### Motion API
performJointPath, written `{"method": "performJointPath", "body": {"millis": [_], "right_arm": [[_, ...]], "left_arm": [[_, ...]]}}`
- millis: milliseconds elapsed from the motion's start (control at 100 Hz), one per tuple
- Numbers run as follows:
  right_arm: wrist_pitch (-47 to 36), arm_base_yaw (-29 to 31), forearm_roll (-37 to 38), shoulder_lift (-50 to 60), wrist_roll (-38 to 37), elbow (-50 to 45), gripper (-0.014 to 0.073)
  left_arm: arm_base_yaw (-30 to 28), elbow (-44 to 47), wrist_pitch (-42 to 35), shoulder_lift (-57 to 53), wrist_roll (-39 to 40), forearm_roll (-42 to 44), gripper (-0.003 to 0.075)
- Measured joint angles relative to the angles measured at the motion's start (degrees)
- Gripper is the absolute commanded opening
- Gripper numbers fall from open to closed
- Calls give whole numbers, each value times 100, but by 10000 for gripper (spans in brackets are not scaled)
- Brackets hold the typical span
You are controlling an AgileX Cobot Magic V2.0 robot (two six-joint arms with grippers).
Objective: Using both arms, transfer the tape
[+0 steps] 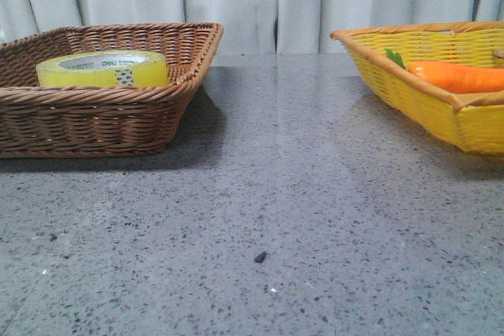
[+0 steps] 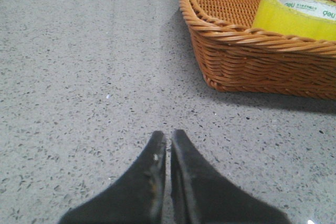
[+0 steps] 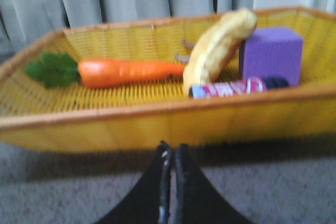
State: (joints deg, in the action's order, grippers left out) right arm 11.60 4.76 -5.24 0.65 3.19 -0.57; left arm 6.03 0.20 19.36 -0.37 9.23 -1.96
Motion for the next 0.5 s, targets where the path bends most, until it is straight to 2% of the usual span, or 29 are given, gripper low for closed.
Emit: {"method": "performJointPath", "body": {"millis": [120, 500], "right_arm": [[731, 0, 0, 0, 0, 0, -74], [743, 0, 0, 0, 0, 0, -74]], "left_arm": [[0, 0, 0, 0, 0, 0, -21], [0, 0, 4, 0, 0, 0, -21]]}}
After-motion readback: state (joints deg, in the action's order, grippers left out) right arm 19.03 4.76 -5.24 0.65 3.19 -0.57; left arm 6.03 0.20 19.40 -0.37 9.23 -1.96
